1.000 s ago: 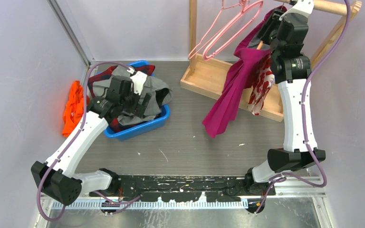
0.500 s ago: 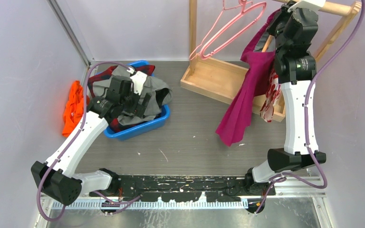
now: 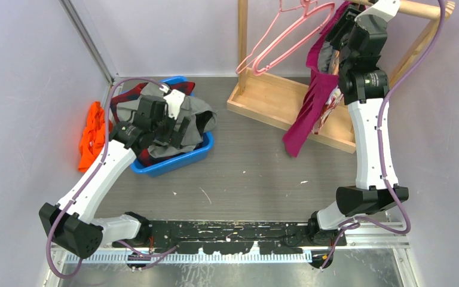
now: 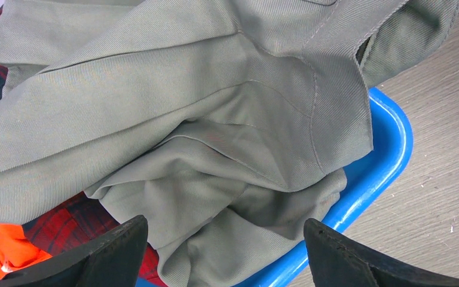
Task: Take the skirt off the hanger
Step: Pick up the hanger from the clothesline.
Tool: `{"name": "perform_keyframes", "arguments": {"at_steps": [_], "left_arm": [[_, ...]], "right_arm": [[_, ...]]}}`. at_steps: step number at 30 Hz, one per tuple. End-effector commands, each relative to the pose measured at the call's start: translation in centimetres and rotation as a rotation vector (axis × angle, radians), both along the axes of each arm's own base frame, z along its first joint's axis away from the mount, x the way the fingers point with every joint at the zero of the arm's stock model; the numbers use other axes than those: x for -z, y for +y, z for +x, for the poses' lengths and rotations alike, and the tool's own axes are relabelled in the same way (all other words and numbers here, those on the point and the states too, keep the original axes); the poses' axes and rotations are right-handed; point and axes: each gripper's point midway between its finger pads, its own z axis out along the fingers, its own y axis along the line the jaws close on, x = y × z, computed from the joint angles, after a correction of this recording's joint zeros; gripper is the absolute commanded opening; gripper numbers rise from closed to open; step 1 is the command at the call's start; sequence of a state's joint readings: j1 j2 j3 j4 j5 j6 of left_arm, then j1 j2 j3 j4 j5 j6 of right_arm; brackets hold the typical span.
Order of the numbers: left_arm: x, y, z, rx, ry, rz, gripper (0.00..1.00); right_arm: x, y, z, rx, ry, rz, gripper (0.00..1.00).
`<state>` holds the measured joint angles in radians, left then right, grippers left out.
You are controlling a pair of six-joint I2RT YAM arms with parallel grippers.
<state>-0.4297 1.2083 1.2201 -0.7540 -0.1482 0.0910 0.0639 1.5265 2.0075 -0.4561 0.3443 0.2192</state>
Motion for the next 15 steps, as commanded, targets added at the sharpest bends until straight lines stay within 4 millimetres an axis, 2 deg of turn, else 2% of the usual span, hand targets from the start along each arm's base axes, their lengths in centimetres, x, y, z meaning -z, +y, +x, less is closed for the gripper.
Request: {"name": "perform_keyframes", "arguments": {"at_steps": [1,4,11,15], "left_arm": [[-1.3,-0.1,0.4,0.005,-0.059,-0.02,1.0],[-1.3,0.0,0.2,0.003,-0.06,-0.015,0.99],[-1.1,0.5,-0.4,0.001,-0.056,-0.002,1.0],[-0.7,0.7,-0.8,0.001,-0.047,0.005,1.0]], "right_arm": [[0.2,-1.6,-1.2,0.097,0.001,0.038,0.55],[1.3,-1.9,-1.1,0.125,0.032,0.067,0.57],[2.3,-2.0,-1.7,0.13,0.091,0.058,0.57],[4.6,-2.0,-1.9,0.13,0.16,0.053,0.57]]}}
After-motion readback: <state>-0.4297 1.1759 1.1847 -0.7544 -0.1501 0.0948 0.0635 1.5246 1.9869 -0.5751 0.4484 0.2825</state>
